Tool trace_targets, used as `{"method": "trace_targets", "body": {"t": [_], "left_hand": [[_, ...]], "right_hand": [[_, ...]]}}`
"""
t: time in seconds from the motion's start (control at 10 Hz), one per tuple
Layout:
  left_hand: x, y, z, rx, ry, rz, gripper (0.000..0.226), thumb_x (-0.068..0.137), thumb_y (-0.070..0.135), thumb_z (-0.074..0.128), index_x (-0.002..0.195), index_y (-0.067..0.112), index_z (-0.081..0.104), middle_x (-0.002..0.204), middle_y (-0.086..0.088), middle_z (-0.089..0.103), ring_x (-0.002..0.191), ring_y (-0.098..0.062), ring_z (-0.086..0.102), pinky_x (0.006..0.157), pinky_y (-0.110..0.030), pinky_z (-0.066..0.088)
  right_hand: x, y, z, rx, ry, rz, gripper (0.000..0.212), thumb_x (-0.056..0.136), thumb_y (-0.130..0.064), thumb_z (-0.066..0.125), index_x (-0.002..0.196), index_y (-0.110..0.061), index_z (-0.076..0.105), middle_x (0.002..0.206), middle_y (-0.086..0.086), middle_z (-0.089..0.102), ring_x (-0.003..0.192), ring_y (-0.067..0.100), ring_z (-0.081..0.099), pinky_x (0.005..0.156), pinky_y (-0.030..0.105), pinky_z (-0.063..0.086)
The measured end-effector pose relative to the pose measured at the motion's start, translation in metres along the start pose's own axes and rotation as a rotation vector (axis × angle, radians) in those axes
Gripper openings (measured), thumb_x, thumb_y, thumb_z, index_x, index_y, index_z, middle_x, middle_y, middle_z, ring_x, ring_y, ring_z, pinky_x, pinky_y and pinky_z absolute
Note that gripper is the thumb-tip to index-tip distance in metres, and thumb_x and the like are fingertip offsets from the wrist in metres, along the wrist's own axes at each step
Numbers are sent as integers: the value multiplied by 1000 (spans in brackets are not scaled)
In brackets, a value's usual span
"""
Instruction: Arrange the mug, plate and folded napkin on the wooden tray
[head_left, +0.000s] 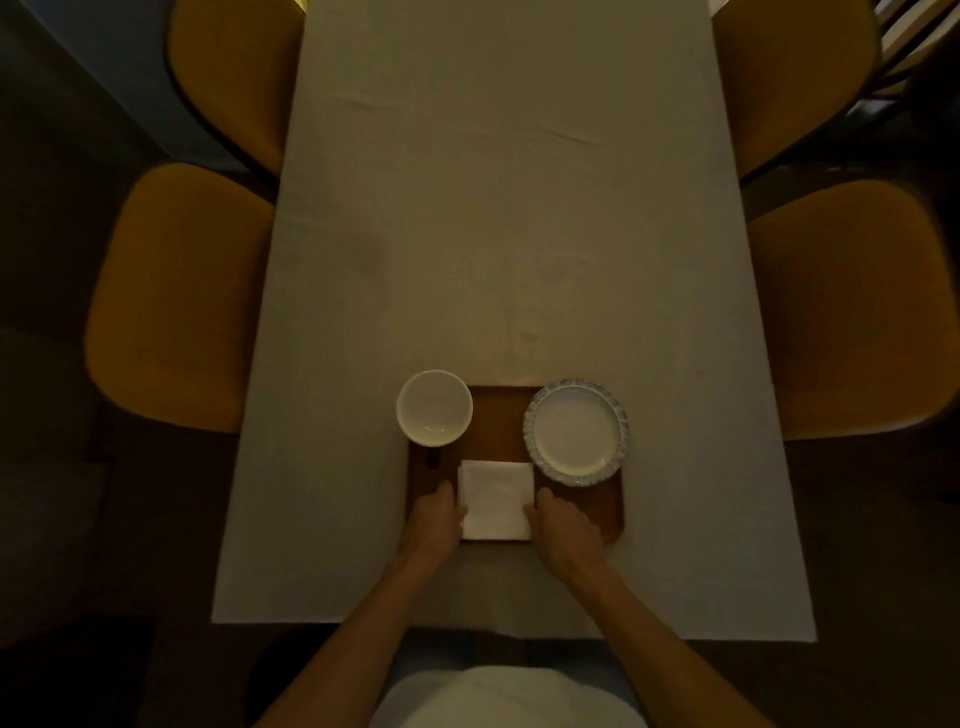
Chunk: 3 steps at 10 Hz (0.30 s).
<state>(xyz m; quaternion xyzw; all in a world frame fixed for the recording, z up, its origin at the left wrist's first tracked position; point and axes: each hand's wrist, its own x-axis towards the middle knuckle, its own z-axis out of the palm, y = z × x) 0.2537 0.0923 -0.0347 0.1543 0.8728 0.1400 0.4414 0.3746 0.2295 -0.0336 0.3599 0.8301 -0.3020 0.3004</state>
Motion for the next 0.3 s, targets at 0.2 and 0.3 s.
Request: {"method": "trace_targets", "body": {"t": [0.2,0.3], "left_hand": [[-13,-1,-4,-49,66,1,20,98,27,46,98,8,48,100,-13,62,88,-24,61,68,-30,43],[-20,-2,-10,-50,119,69,15,99,28,42,89,17,42,95,-10,62,77,-19,56,66,-30,43]], "right_hand": [[-5,7,-2,5,64,-17,26,102,-39,32,87,-19,39,97,7,65,85,24,61,67,34,42],[-9,11,-10,31,148,-31,31,101,-38,36,77,-20,41,87,3,63,76,18,57,63,31,40]]}}
